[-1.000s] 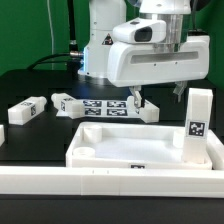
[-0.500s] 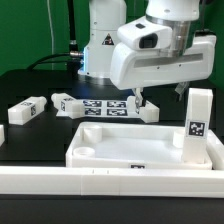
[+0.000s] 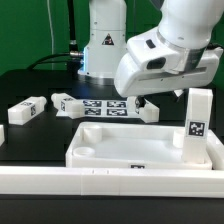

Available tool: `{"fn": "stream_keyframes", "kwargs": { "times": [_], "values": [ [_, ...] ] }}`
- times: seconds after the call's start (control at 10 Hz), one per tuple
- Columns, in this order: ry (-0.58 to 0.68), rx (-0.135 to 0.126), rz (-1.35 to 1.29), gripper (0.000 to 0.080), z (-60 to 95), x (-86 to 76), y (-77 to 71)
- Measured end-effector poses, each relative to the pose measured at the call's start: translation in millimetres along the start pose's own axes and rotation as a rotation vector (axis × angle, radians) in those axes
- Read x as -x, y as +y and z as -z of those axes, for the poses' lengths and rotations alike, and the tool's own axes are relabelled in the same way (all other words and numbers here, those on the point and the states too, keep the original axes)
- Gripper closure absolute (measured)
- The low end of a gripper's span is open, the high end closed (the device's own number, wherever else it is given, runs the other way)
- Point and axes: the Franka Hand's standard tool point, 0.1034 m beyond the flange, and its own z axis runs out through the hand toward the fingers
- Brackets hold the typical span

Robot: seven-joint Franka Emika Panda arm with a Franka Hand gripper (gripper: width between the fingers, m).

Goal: Assemble desk

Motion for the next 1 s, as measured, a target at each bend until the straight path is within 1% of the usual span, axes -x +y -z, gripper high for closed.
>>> {"fn": "stream_keyframes", "kwargs": {
  "times": [0.2, 0.3, 0.4, 0.5, 0.6, 1.0],
  "values": [
    [-0.126, -0.013, 0.0, 0.0151, -12.3, 7.8, 0.2],
    [-0.184, -0.012, 0.005, 0.0151, -18.2, 11.3, 0.2],
    [-0.237, -0.018, 0.005, 0.0151, -25.0, 15.1, -0.2],
    [-0.308, -0.025, 0.005, 0.0151, -28.2, 16.5, -0.8],
    [-0.32, -0.025, 0.006, 0.0151, -30.2, 10.9, -0.3],
    [-0.323, -0.028, 0.005, 0.0151, -36.2, 11.0, 2.1]
  ]
}}
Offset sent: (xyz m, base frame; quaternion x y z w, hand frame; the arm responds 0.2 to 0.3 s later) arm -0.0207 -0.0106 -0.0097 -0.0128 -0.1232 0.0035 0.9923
